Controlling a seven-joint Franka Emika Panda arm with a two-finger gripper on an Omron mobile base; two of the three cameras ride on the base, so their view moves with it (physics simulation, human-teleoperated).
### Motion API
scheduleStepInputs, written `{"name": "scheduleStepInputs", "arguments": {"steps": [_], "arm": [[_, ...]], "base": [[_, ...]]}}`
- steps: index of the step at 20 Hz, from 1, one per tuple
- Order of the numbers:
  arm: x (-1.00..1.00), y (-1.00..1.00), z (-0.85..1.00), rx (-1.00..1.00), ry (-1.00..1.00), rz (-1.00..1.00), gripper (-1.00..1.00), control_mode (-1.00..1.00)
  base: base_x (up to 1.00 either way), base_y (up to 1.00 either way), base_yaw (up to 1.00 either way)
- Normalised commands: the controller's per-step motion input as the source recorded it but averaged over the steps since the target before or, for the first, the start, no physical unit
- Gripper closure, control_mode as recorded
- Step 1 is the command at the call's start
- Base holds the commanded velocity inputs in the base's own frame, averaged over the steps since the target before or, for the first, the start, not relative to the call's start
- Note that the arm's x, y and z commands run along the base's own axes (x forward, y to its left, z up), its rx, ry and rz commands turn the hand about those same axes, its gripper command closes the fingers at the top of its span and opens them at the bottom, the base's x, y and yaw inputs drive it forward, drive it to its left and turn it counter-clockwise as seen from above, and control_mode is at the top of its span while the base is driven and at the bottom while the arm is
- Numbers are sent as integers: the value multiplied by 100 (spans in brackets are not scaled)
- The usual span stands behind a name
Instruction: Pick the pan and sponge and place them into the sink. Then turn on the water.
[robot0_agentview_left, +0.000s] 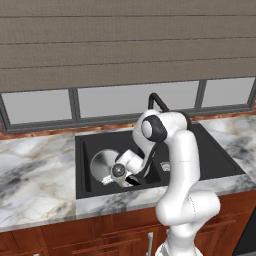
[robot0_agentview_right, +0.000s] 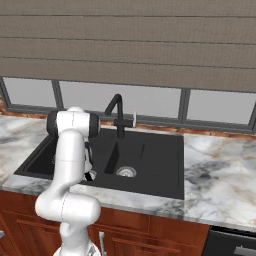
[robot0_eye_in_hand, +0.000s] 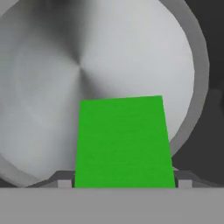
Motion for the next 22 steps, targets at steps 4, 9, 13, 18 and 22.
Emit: {"name": "scheduleStepInputs", "arguments": {"steps": [4, 9, 13, 18, 22], "arm": [[8, 0, 6, 0, -7, 0, -100, -100], [0, 0, 51, 0, -8, 0, -100, -100], [0, 0, 65, 0, -7, 0, -100, -100], [-5, 0, 58, 3, -5, 0, -100, -100], [-17, 0, 49, 9, -1, 0, -100, -100]], "base": [[0, 0, 0], [0, 0, 0], [0, 0, 0], [0, 0, 0], [0, 0, 0]]}}
